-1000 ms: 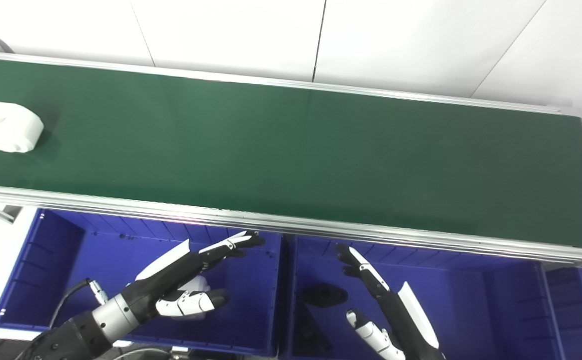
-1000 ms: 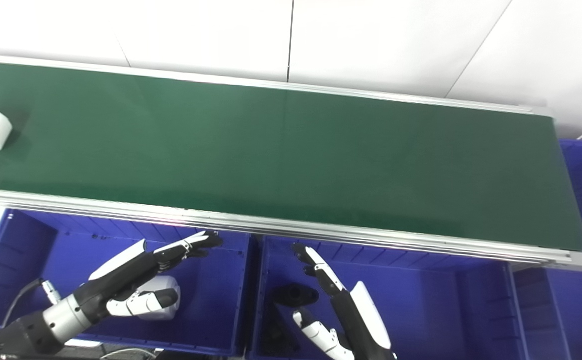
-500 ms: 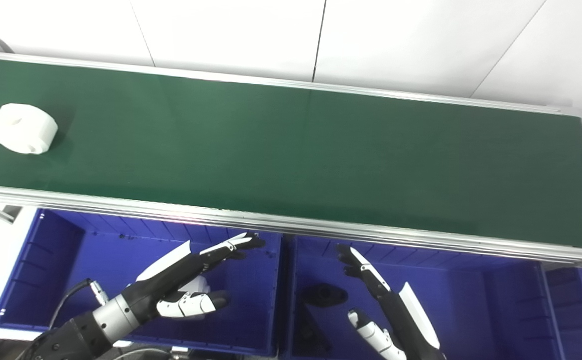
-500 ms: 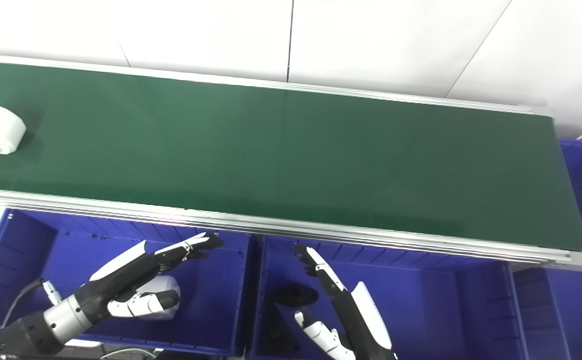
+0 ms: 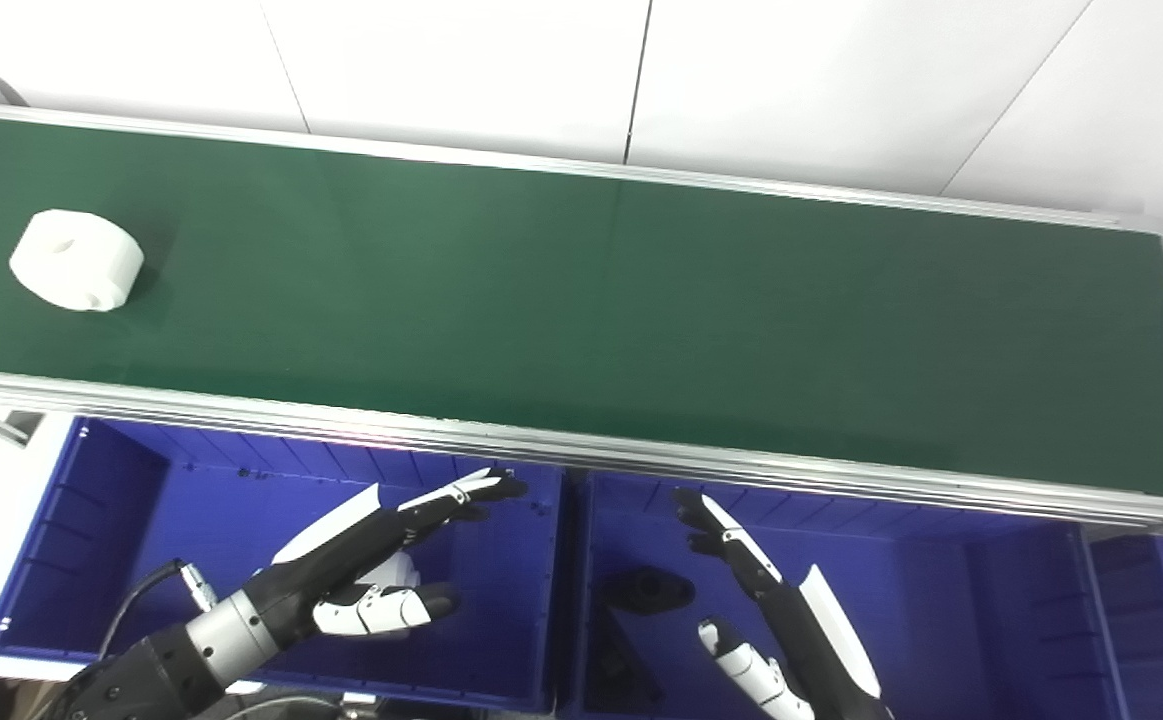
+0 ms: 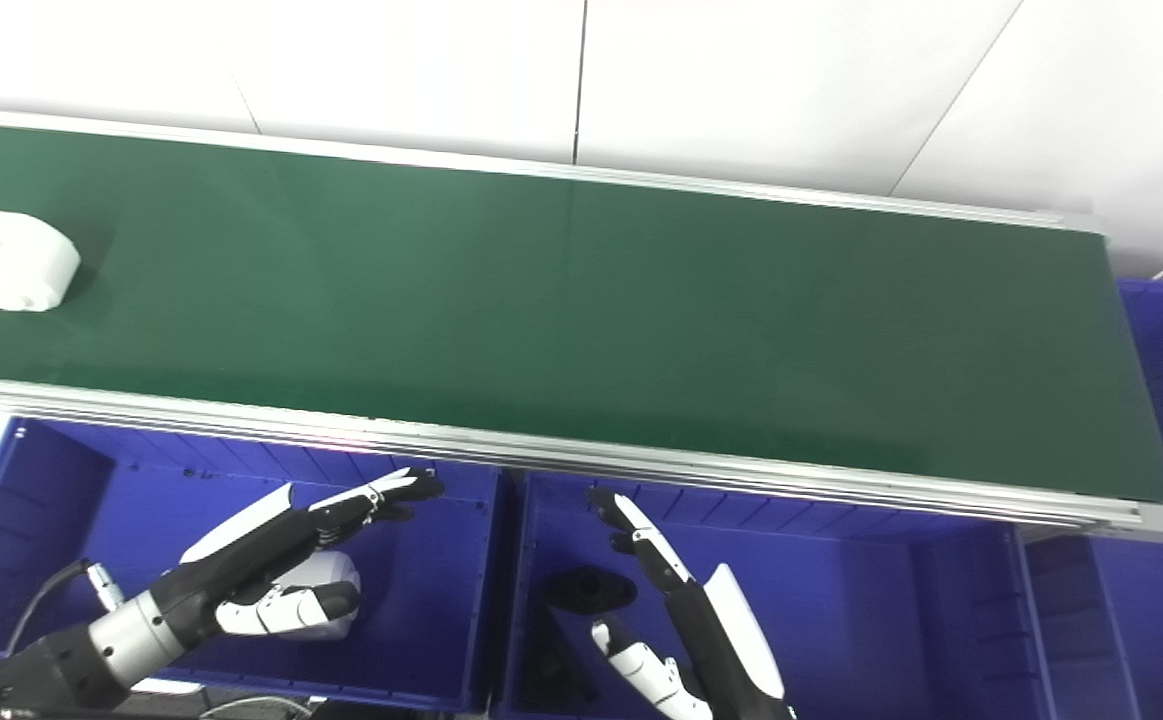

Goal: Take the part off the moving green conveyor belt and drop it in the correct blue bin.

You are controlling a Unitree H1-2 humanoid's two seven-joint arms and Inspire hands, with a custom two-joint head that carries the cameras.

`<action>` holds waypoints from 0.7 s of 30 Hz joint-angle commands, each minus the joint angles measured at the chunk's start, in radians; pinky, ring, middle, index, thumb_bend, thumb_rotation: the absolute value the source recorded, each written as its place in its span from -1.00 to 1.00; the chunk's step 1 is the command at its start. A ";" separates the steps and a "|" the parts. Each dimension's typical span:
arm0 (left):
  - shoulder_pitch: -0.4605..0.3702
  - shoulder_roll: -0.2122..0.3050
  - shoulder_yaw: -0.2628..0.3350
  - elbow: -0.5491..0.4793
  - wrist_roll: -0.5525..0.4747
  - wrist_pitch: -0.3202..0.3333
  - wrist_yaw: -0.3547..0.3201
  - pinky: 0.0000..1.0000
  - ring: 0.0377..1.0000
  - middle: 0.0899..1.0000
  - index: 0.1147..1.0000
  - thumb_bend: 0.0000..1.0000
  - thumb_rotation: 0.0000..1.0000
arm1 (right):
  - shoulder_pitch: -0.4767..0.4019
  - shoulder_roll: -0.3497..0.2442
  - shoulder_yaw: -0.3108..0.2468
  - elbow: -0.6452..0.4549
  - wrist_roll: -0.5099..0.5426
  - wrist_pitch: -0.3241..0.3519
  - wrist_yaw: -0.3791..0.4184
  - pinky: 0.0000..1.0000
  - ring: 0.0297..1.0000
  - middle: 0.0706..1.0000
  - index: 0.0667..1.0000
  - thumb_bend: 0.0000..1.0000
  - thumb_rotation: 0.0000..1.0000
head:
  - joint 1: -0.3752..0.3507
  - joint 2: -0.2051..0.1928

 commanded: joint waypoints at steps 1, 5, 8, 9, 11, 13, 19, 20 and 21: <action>0.001 0.016 0.001 -0.036 -0.007 -0.018 0.008 0.82 0.92 0.98 0.96 -0.17 0.66 | 0.014 0.001 0.001 -0.024 0.001 -0.028 -0.003 0.71 0.83 0.90 0.86 0.22 1.00 | 0.001 0.000; 0.001 0.011 0.001 -0.028 -0.016 -0.028 0.010 0.81 0.92 0.98 0.95 -0.16 0.62 | 0.018 0.001 0.002 -0.030 0.004 -0.021 0.000 0.71 0.83 0.90 0.87 0.23 1.00 | 0.002 -0.001; 0.000 0.010 0.000 -0.027 -0.014 -0.032 0.010 0.81 0.91 0.98 0.95 -0.16 0.63 | 0.017 0.001 0.003 -0.027 0.008 -0.025 0.000 0.71 0.83 0.90 0.87 0.23 1.00 | 0.002 0.000; 0.000 0.011 0.000 -0.028 -0.014 -0.029 0.009 0.82 0.92 0.98 0.95 -0.16 0.64 | 0.017 0.001 0.003 -0.027 0.008 -0.024 0.000 0.71 0.83 0.90 0.87 0.22 0.99 | 0.002 0.000; 0.001 0.012 -0.001 -0.027 -0.018 -0.030 0.007 0.82 0.92 0.98 0.95 -0.16 0.64 | 0.018 0.001 0.004 -0.028 0.007 -0.022 0.001 0.71 0.83 0.90 0.87 0.22 0.99 | 0.003 0.000; 0.002 0.011 -0.001 -0.027 -0.016 -0.032 0.008 0.82 0.92 0.98 0.95 -0.17 0.64 | 0.019 0.000 0.003 -0.027 0.007 -0.026 -0.001 0.71 0.83 0.89 0.87 0.22 0.99 | 0.015 -0.002; 0.006 0.008 -0.004 -0.040 -0.017 -0.004 0.010 0.83 0.91 0.97 0.94 -0.15 0.59 | 0.021 -0.005 -0.001 -0.025 0.016 -0.032 -0.001 0.72 0.83 0.89 0.87 0.22 0.99 | 0.039 0.001; 0.006 0.008 -0.005 -0.045 -0.014 0.000 0.010 0.82 0.92 0.98 0.95 -0.16 0.59 | 0.021 -0.005 -0.001 -0.026 0.017 -0.032 -0.001 0.72 0.83 0.89 0.86 0.22 0.99 | 0.039 0.001; 0.007 0.008 -0.005 -0.048 -0.011 0.003 0.010 0.82 0.92 0.98 0.95 -0.17 0.59 | 0.021 -0.005 -0.002 -0.025 0.016 -0.034 -0.002 0.72 0.83 0.90 0.86 0.21 0.99 | 0.039 -0.001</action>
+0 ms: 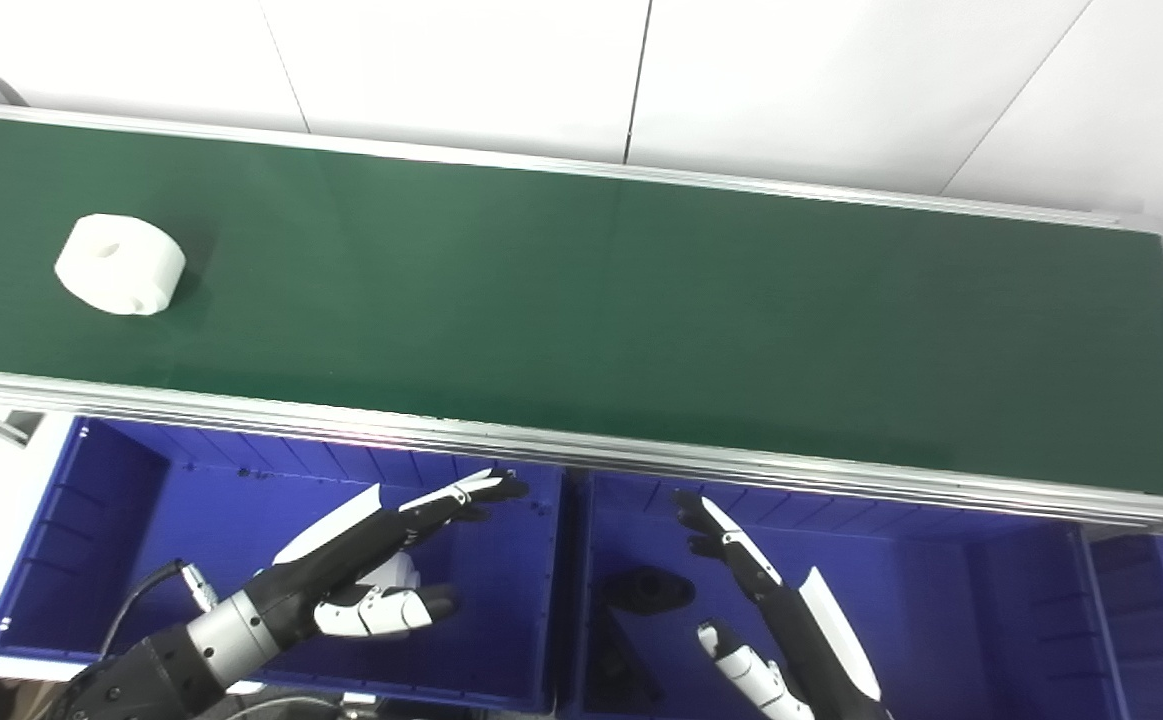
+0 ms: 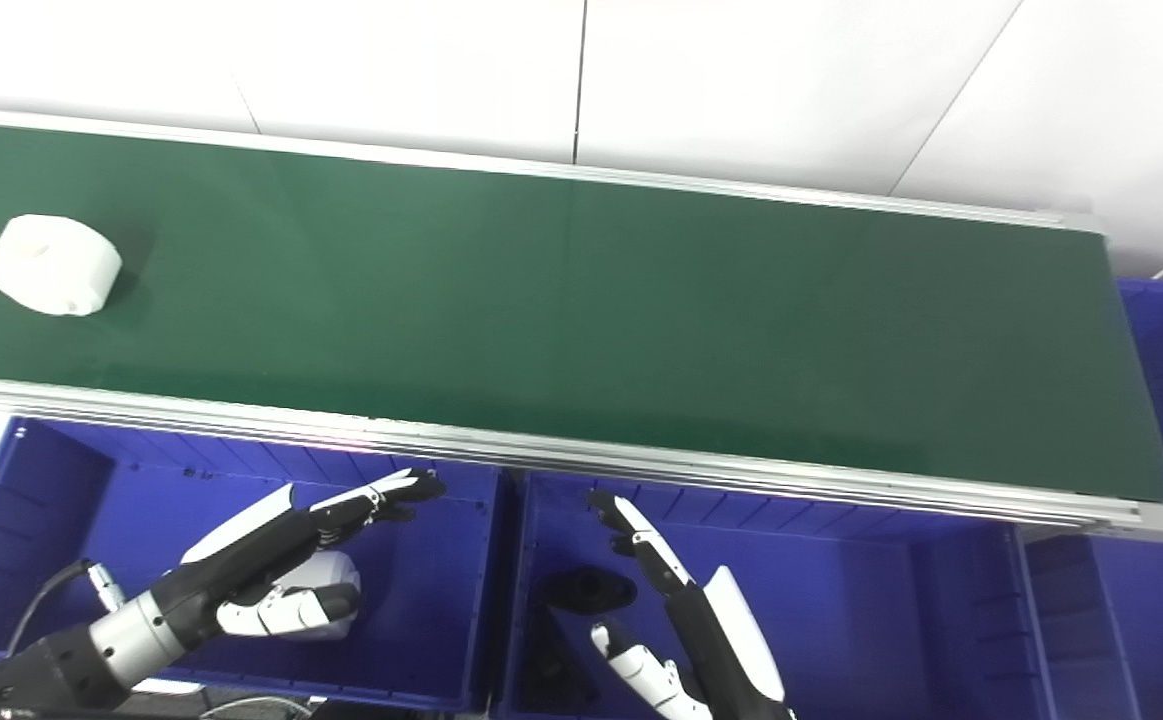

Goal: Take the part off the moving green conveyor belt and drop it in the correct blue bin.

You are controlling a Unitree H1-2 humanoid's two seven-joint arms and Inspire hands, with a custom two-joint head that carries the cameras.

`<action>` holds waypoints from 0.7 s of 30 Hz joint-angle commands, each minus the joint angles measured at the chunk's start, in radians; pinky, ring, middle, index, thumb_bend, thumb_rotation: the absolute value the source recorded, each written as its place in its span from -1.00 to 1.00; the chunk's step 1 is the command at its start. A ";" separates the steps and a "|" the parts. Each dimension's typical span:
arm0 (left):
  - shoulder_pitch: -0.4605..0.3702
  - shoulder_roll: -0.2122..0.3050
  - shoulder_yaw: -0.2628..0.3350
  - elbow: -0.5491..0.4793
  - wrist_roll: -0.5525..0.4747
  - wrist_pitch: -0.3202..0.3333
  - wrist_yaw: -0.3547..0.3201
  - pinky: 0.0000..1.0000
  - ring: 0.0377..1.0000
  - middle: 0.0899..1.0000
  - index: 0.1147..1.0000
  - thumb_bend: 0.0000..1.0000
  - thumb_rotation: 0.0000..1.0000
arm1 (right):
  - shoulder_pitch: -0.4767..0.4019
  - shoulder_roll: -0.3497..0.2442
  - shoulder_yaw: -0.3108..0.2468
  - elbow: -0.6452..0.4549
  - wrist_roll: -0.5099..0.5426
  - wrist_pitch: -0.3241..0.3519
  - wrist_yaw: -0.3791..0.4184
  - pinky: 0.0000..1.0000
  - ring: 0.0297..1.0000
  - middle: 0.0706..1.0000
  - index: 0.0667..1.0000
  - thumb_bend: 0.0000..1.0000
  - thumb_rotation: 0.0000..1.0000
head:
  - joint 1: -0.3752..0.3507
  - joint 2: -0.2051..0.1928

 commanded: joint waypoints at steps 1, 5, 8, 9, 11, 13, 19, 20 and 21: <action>0.005 0.008 -0.002 -0.043 -0.007 -0.007 0.010 0.83 0.92 0.98 0.96 -0.17 0.60 | 0.013 -0.003 -0.001 -0.024 0.009 -0.037 -0.003 0.72 0.83 0.90 0.86 0.21 0.99 | 0.001 -0.001; 0.002 0.008 -0.003 -0.047 -0.008 -0.005 0.011 0.83 0.92 0.98 0.96 -0.21 0.56 | 0.012 -0.002 0.000 -0.020 0.008 -0.040 -0.004 0.71 0.83 0.90 0.86 0.21 0.99 | -0.012 0.000; -0.002 0.008 -0.003 -0.042 -0.012 -0.009 0.010 0.82 0.92 0.98 0.96 -0.21 0.57 | 0.007 0.000 0.002 -0.011 0.003 -0.042 -0.004 0.71 0.83 0.90 0.86 0.22 1.00 | -0.005 -0.010; -0.002 0.007 -0.003 -0.038 -0.013 -0.013 0.010 0.81 0.91 0.98 0.96 -0.20 0.57 | 0.007 -0.001 0.002 -0.009 0.003 -0.043 -0.005 0.71 0.83 0.90 0.86 0.23 1.00 | 0.025 -0.023; 0.001 0.001 -0.009 -0.031 0.000 -0.025 0.013 0.81 0.91 0.98 0.95 -0.18 0.57 | 0.009 -0.008 -0.003 0.005 0.012 -0.061 -0.009 0.72 0.83 0.89 0.86 0.22 1.00 | 0.115 -0.059; 0.004 -0.010 -0.019 -0.022 0.020 -0.035 0.018 0.82 0.90 0.97 0.94 -0.19 0.49 | 0.014 -0.019 -0.013 0.032 0.023 -0.096 -0.017 0.72 0.82 0.88 0.85 0.23 1.00 | 0.186 -0.097; 0.007 -0.050 -0.055 0.033 0.058 -0.090 0.043 0.85 0.91 0.96 0.93 -0.17 0.41 | 0.029 -0.033 -0.039 0.110 0.028 -0.171 -0.036 0.70 0.82 0.88 0.84 0.24 1.00 | 0.194 -0.170; 0.006 -0.052 -0.058 0.040 0.062 -0.097 0.046 0.85 0.91 0.96 0.93 -0.17 0.41 | 0.031 -0.032 -0.041 0.117 0.025 -0.173 -0.036 0.69 0.81 0.88 0.83 0.27 1.00 | 0.194 -0.170; 0.006 -0.053 -0.059 0.045 0.070 -0.102 0.050 0.85 0.91 0.96 0.93 -0.17 0.42 | 0.032 -0.032 -0.042 0.124 0.020 -0.173 -0.037 0.68 0.80 0.88 0.83 0.29 1.00 | 0.175 -0.176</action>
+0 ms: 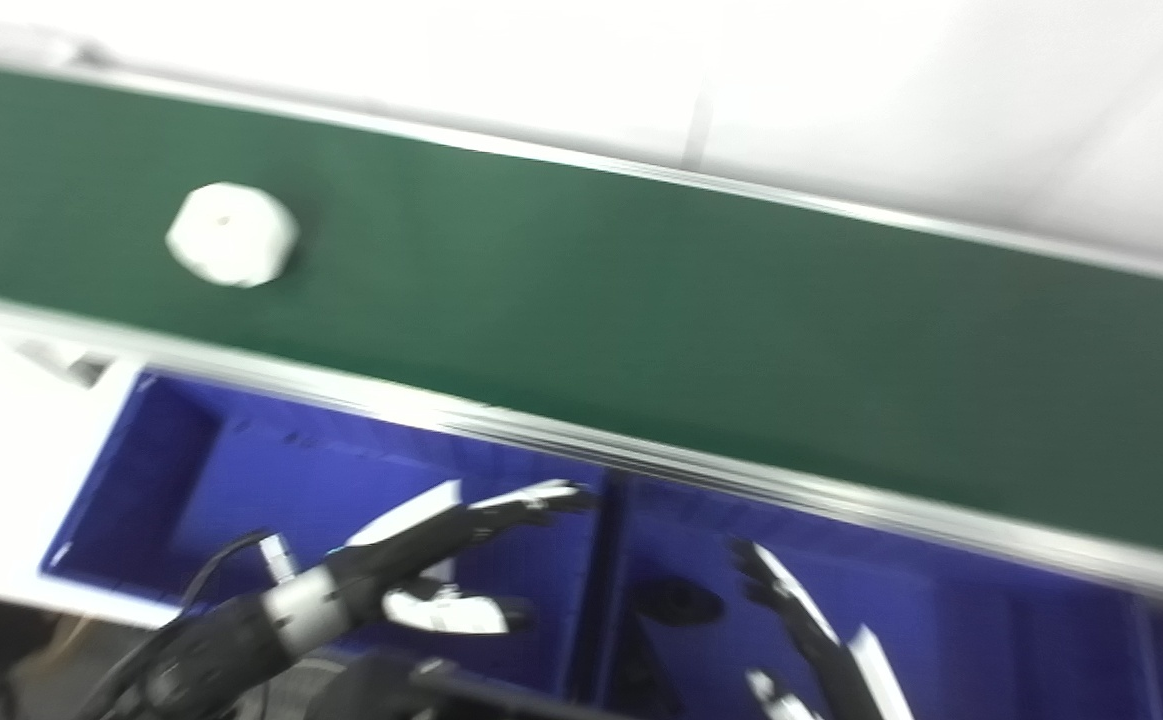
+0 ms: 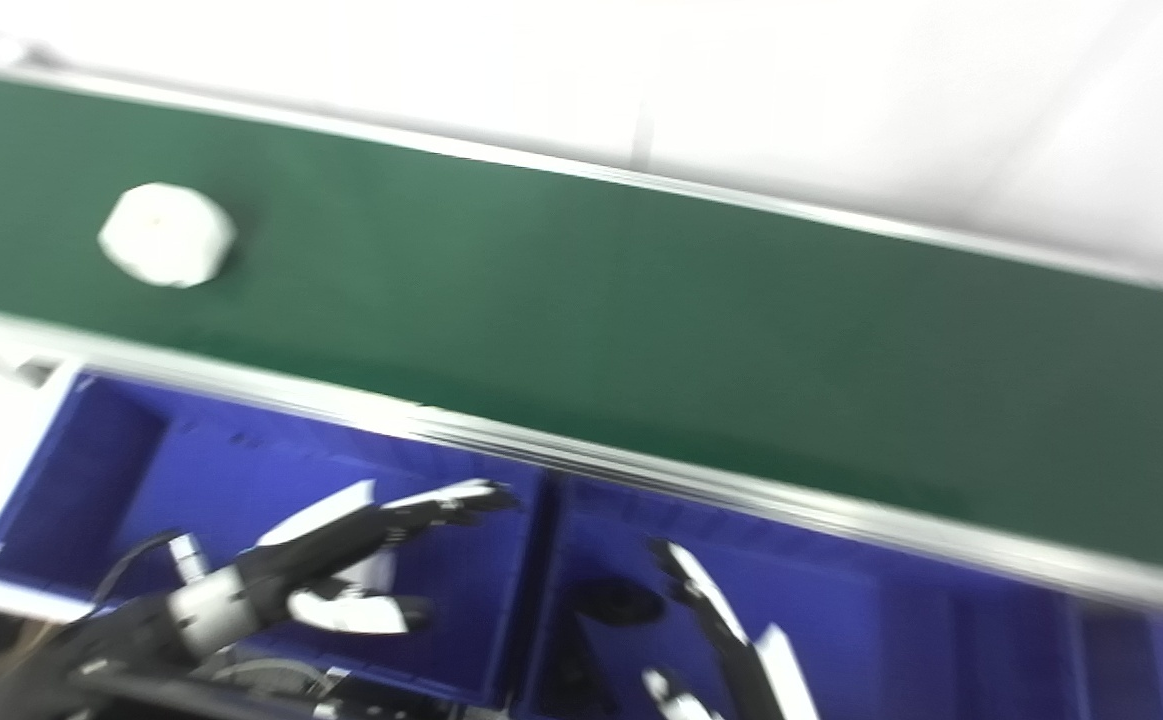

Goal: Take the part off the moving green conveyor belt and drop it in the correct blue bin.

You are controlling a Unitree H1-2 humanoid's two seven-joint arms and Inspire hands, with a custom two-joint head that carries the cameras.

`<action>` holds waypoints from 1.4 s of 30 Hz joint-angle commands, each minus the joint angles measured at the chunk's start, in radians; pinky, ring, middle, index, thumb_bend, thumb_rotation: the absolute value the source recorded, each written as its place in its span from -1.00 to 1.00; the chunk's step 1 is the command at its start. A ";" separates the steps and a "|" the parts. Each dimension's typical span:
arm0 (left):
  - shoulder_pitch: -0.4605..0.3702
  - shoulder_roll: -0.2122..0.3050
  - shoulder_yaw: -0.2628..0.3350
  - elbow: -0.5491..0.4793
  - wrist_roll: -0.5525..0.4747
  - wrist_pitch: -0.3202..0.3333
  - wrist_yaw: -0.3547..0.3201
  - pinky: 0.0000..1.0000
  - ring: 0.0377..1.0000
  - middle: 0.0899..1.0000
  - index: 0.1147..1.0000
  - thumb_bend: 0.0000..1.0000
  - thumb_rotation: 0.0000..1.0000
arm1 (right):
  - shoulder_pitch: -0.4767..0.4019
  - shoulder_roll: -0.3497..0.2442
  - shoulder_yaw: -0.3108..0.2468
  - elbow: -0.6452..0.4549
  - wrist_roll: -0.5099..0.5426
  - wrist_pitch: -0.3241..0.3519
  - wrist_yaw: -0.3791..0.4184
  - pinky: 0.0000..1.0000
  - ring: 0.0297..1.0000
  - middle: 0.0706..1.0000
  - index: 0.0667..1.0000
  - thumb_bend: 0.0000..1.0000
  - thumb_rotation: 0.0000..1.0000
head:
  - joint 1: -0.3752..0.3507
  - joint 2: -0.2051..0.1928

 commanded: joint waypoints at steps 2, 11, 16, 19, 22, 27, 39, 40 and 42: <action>0.006 0.006 -0.001 -0.007 0.014 -0.051 0.022 0.84 0.91 0.97 0.94 -0.17 0.46 | 0.015 0.000 0.001 0.001 -0.001 -0.058 -0.009 0.67 0.80 0.87 0.83 0.34 1.00 | -0.015 -0.003; 0.006 0.015 0.004 0.015 -0.014 -0.078 0.029 0.84 0.91 0.96 0.94 -0.19 0.46 | 0.006 0.011 0.017 0.023 0.015 -0.077 -0.009 0.67 0.79 0.86 0.83 0.31 0.96 | -0.085 0.003; 0.005 0.022 0.006 0.006 -0.013 -0.073 0.028 0.85 0.90 0.96 0.93 -0.18 0.47 | -0.001 0.011 0.029 0.033 0.014 -0.083 -0.026 0.67 0.79 0.86 0.83 0.30 0.92 | -0.088 0.003; 0.002 0.032 0.007 -0.032 -0.020 -0.069 0.024 0.82 0.89 0.95 0.93 -0.19 0.48 | -0.001 0.007 0.035 0.037 0.005 -0.083 -0.036 0.68 0.80 0.87 0.84 0.29 0.95 | -0.088 0.003; -0.005 0.040 0.026 -0.115 -0.009 -0.079 0.038 0.67 0.78 0.85 0.82 -0.22 0.34 | -0.004 0.004 0.041 0.042 0.002 -0.083 -0.045 0.70 0.81 0.87 0.84 0.28 0.96 | -0.086 0.003; -0.044 0.009 0.105 -0.267 0.031 -0.154 0.118 0.15 0.25 0.28 0.30 -0.14 -0.22 | -0.015 0.002 0.052 0.054 0.001 -0.083 -0.060 0.71 0.81 0.87 0.85 0.29 0.98 | -0.090 0.002; -0.330 0.090 0.207 -0.436 0.118 -0.104 0.081 -0.04 0.07 0.17 -0.13 0.03 -0.85 | -0.038 -0.008 0.051 0.055 -0.005 -0.080 -0.052 0.72 0.82 0.89 0.86 0.28 1.00 | -0.084 -0.007; -0.357 0.105 0.210 -0.433 0.130 -0.093 0.069 0.01 0.13 0.23 -0.13 0.03 -0.85 | -0.040 -0.009 0.049 0.051 -0.005 -0.079 -0.050 0.72 0.82 0.89 0.86 0.28 1.00 | -0.084 -0.008; -0.408 0.130 0.215 -0.420 0.150 -0.072 0.048 0.07 0.21 0.31 -0.13 0.03 -0.85 | -0.045 -0.010 0.048 0.050 -0.005 -0.078 -0.046 0.72 0.82 0.89 0.86 0.27 1.00 | -0.085 -0.011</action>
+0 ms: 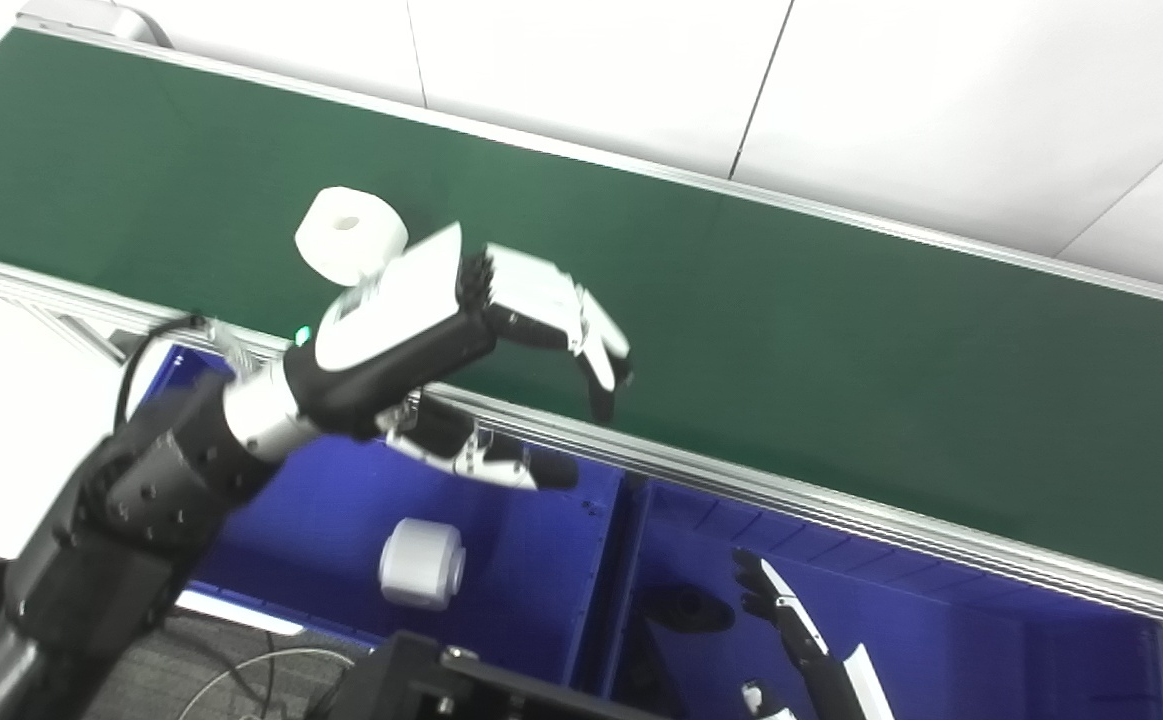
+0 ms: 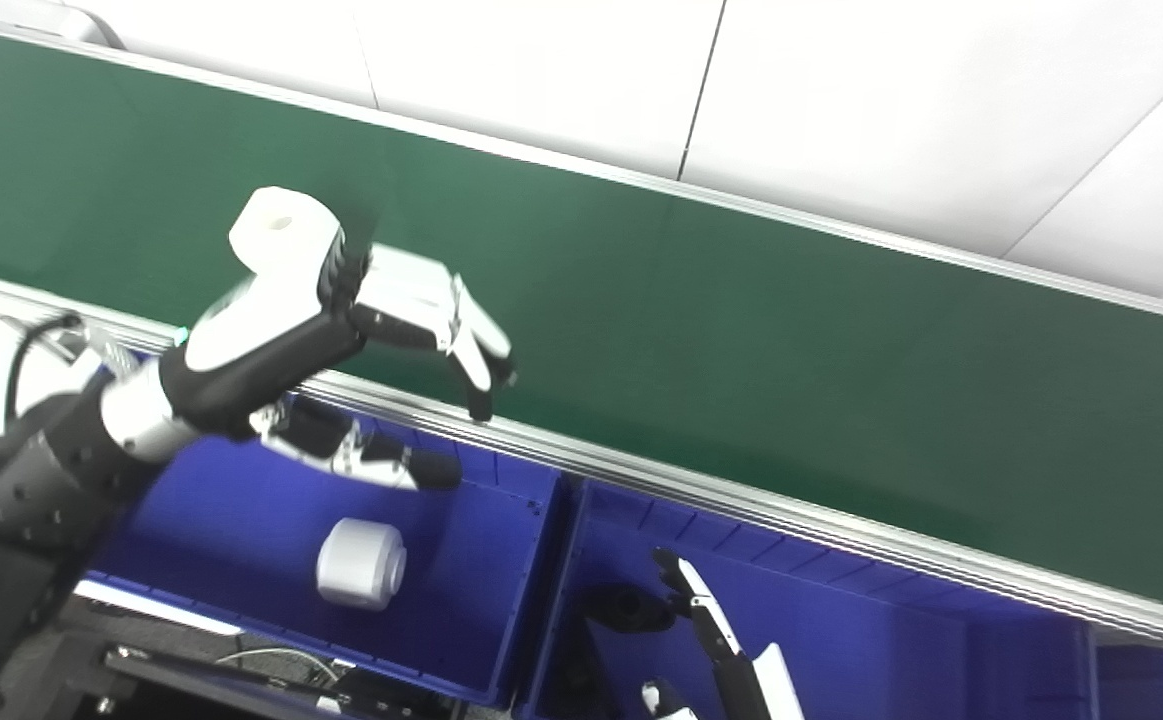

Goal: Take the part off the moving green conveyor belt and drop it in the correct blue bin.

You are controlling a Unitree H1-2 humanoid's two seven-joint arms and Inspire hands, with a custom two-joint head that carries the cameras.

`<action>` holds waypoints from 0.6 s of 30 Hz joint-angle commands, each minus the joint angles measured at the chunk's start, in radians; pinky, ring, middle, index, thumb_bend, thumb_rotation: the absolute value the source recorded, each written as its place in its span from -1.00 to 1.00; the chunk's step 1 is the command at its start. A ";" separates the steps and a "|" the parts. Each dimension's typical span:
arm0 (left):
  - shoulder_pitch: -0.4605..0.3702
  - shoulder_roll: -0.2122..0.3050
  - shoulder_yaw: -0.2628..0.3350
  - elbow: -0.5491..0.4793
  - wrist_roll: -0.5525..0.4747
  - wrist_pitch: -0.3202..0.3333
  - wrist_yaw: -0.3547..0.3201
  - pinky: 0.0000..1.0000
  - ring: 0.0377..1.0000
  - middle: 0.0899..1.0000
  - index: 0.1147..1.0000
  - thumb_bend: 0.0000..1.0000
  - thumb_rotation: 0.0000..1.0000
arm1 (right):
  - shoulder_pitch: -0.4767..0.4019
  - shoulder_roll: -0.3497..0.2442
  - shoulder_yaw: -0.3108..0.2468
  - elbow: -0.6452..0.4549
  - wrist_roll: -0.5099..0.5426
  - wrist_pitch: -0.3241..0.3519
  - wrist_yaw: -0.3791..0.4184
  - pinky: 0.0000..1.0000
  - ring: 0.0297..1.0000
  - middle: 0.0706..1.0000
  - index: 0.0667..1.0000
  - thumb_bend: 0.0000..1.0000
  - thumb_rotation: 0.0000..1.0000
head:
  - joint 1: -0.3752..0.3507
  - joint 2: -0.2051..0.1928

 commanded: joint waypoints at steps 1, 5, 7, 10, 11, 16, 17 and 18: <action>-0.053 0.037 0.017 0.001 0.020 0.021 -0.011 0.11 0.25 0.34 -0.13 0.03 -0.85 | -0.002 -0.005 0.000 -0.024 0.010 -0.058 0.002 0.72 0.82 0.89 0.86 0.27 1.00 | 0.001 0.000; -0.156 0.062 0.021 0.055 0.072 0.033 -0.033 0.37 0.46 0.51 0.42 0.50 -0.72 | -0.010 -0.005 0.000 -0.021 0.013 -0.060 0.001 0.71 0.82 0.89 0.86 0.26 1.00 | -0.006 -0.006; -0.191 0.061 0.021 0.081 0.105 0.027 -0.033 0.47 0.52 0.57 0.45 0.57 -0.72 | -0.010 -0.005 0.000 -0.022 0.011 -0.060 0.001 0.71 0.82 0.89 0.86 0.26 1.00 | -0.007 -0.006; -0.231 0.055 0.017 0.113 0.147 0.027 -0.031 0.51 0.55 0.60 0.46 0.61 -0.72 | -0.009 -0.004 0.000 -0.023 0.010 -0.058 0.002 0.71 0.82 0.89 0.86 0.26 1.00 | -0.011 -0.009; -0.240 0.054 0.015 0.120 0.158 0.027 -0.032 0.57 0.59 0.63 0.47 0.62 -0.71 | -0.009 -0.004 0.000 -0.023 0.010 -0.057 0.003 0.71 0.82 0.90 0.86 0.26 1.00 | -0.011 -0.009; -0.292 0.054 -0.008 0.196 0.219 0.010 -0.032 0.71 0.69 0.70 0.56 0.66 -0.67 | -0.006 -0.002 0.004 -0.018 0.020 -0.060 0.000 0.71 0.82 0.89 0.86 0.27 0.99 | -0.018 -0.010; -0.298 0.054 -0.013 0.208 0.227 0.008 -0.032 0.70 0.70 0.71 0.57 0.67 -0.62 | -0.005 -0.003 0.005 -0.018 0.022 -0.061 -0.002 0.71 0.82 0.89 0.86 0.26 0.98 | -0.018 -0.010; -0.304 0.055 -0.017 0.219 0.234 0.005 -0.032 0.70 0.70 0.71 0.58 0.67 -0.62 | -0.004 -0.004 0.005 -0.019 0.021 -0.061 -0.003 0.71 0.82 0.88 0.86 0.26 0.98 | -0.019 -0.009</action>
